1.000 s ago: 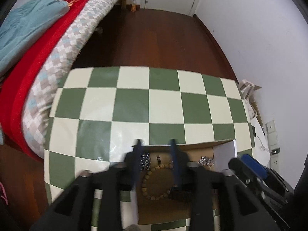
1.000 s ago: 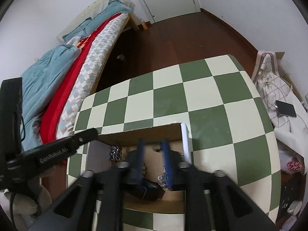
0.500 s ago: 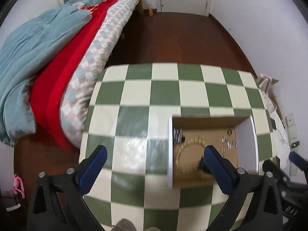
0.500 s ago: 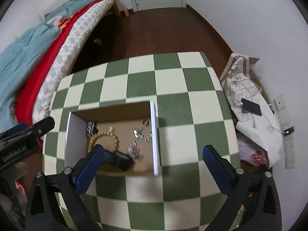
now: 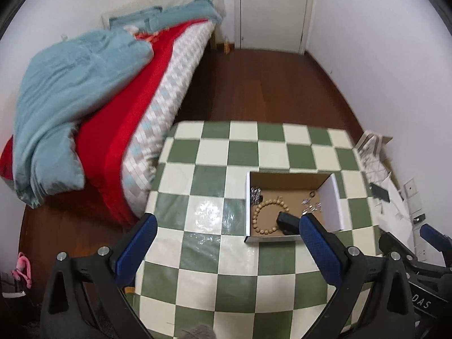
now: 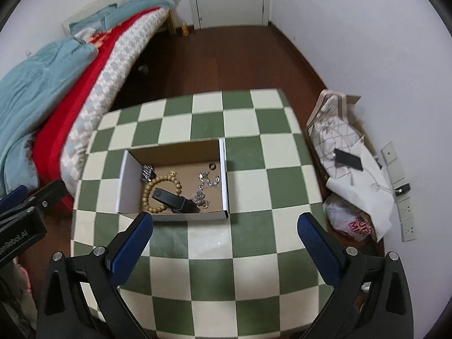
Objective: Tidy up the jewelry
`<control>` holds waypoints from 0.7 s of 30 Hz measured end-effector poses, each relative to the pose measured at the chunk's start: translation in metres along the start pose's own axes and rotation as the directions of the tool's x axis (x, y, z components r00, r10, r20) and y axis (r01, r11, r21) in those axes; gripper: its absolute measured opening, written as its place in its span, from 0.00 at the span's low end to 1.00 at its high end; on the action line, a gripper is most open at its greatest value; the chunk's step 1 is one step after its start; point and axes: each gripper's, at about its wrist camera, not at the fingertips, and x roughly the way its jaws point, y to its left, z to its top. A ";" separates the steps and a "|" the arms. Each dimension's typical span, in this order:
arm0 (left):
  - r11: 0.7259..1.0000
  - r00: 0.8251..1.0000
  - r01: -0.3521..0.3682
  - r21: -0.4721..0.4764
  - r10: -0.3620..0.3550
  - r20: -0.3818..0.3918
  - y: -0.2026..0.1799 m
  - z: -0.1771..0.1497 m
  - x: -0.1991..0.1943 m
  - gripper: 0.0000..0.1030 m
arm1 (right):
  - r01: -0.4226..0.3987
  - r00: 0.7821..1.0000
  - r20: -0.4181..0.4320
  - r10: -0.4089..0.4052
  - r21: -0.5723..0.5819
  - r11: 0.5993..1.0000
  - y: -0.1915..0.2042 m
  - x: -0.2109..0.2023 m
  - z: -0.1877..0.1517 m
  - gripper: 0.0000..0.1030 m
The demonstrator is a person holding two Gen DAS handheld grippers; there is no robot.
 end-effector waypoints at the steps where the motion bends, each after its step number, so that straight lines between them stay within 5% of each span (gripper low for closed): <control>1: 1.000 1.000 0.001 0.001 -0.001 0.017 0.000 -0.002 -0.012 1.00 | -0.003 1.000 0.015 0.003 0.001 1.000 0.000 -0.012 -0.002 1.00; 21: 0.997 0.983 0.077 0.009 -0.077 0.169 0.010 -0.043 -0.142 1.00 | 0.022 0.978 0.207 -0.009 -0.060 0.998 0.013 -0.172 -0.050 1.00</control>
